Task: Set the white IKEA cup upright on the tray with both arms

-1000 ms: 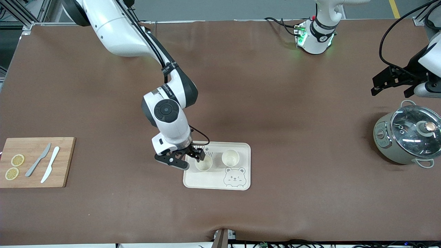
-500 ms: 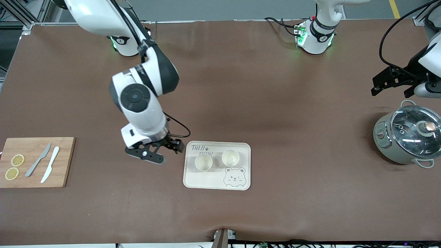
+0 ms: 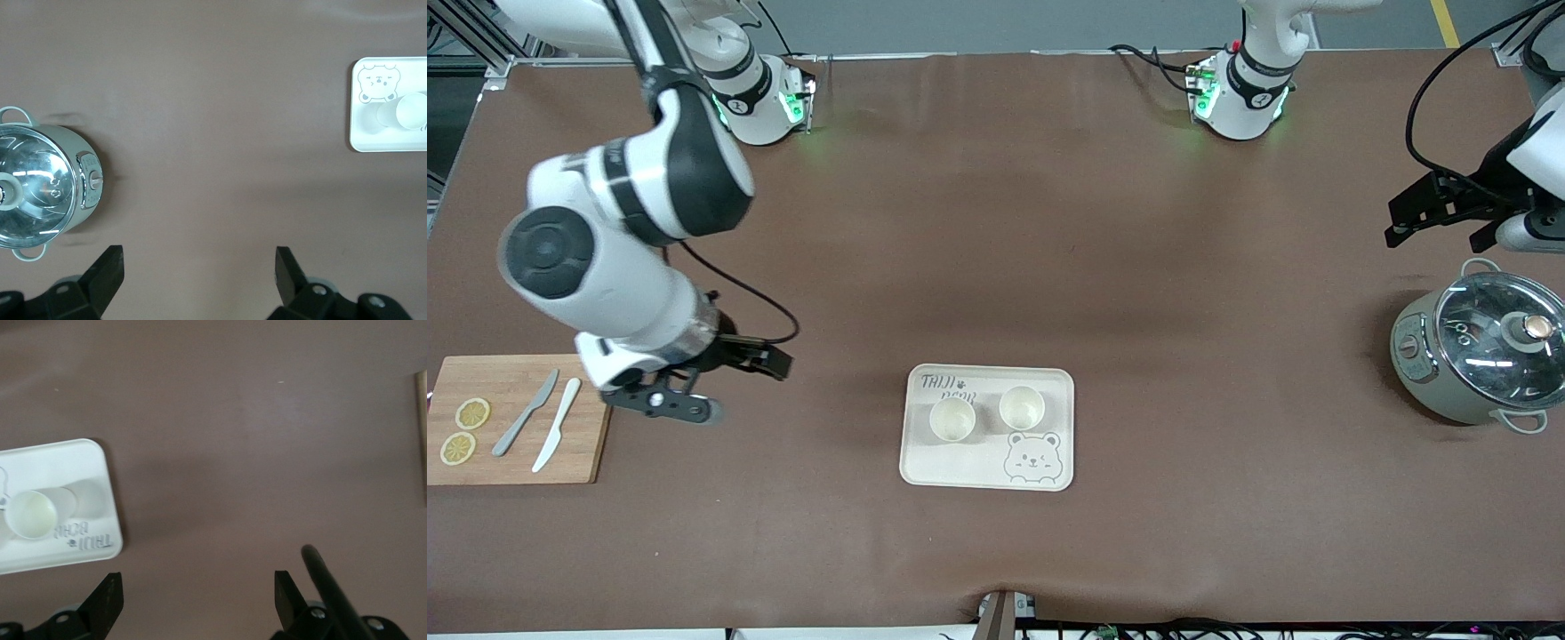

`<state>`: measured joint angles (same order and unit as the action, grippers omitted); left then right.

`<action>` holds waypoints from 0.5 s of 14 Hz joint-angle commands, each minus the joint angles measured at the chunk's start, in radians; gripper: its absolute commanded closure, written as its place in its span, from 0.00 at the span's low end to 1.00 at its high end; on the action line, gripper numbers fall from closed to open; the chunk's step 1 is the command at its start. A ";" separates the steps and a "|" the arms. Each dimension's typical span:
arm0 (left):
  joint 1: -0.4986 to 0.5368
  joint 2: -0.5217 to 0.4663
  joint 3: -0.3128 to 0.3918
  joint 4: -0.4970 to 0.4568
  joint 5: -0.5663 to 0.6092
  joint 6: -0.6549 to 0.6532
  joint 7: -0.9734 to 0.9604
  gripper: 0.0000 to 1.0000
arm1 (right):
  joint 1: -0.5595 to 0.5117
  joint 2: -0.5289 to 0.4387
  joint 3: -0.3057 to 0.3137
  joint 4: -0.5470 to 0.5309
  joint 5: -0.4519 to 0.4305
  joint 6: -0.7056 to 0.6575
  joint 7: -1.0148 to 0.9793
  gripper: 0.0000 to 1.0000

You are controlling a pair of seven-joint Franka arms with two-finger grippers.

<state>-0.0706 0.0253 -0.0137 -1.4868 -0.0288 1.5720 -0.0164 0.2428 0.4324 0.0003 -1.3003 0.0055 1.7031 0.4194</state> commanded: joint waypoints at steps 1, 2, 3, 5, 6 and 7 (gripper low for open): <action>0.003 0.013 -0.002 0.025 0.009 -0.013 0.015 0.00 | -0.085 -0.032 0.014 0.013 0.013 -0.065 -0.115 0.00; 0.003 0.015 -0.002 0.025 0.010 -0.013 0.025 0.00 | -0.109 -0.037 0.014 0.013 0.013 -0.069 -0.148 0.00; 0.003 0.015 -0.002 0.025 0.015 -0.013 0.032 0.00 | -0.134 -0.041 0.014 0.013 0.013 -0.069 -0.187 0.00; 0.002 0.024 -0.003 0.025 0.029 -0.013 0.058 0.00 | -0.171 -0.043 0.012 0.013 0.011 -0.069 -0.250 0.00; 0.000 0.025 -0.005 0.025 0.030 -0.013 0.062 0.00 | -0.184 -0.041 0.012 0.013 0.010 -0.069 -0.281 0.00; 0.000 0.025 -0.006 0.025 0.030 -0.013 0.064 0.00 | -0.197 -0.043 0.010 0.013 0.008 -0.069 -0.310 0.00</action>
<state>-0.0708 0.0368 -0.0141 -1.4868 -0.0199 1.5720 0.0250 0.0760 0.3982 -0.0019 -1.2912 0.0065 1.6480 0.1632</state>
